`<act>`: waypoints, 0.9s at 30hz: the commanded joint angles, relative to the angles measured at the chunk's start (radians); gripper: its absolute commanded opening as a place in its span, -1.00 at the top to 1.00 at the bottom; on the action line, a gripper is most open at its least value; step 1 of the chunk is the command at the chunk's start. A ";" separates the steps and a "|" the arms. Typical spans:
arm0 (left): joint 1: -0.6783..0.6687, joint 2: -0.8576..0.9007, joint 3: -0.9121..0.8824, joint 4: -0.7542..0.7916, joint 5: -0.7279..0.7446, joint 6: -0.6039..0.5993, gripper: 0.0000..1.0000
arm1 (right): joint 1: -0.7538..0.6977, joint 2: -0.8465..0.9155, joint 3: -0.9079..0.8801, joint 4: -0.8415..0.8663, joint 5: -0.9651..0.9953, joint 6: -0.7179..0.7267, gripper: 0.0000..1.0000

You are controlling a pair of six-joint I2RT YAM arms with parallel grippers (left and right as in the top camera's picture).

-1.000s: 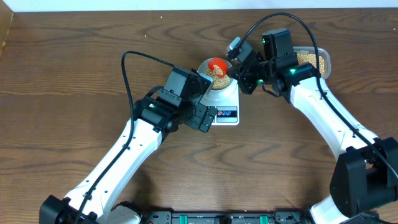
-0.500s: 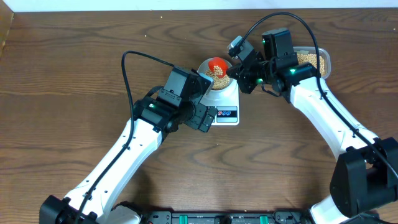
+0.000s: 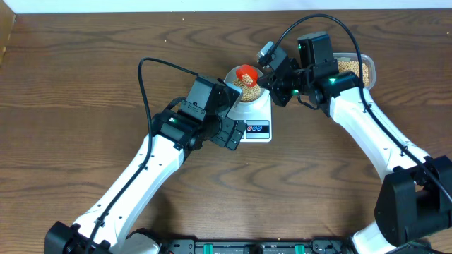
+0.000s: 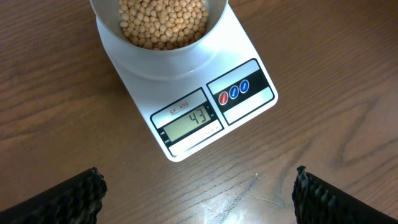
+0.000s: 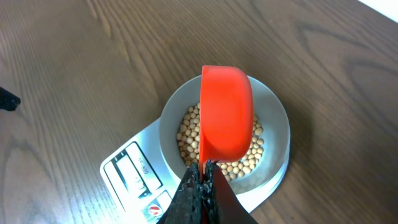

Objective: Scoop item into bowl and weigh 50g on scale
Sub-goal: 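Tilt the red scoop slowly to trickle soybeans into the bowl, then keep tilting the red scoop over the bowl, adding soybeans gradually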

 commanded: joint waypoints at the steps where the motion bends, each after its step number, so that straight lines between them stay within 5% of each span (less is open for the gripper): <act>1: 0.005 -0.009 0.001 0.000 0.009 0.006 -0.96 | 0.002 -0.024 0.000 0.005 -0.003 -0.061 0.98; 12: 0.005 -0.009 0.001 0.000 0.009 0.006 -0.96 | -0.009 -0.024 0.000 -0.001 -0.011 0.154 0.98; 27: 0.005 -0.009 0.001 0.000 0.009 0.007 -0.96 | -0.013 -0.024 0.000 0.000 -0.011 0.217 0.98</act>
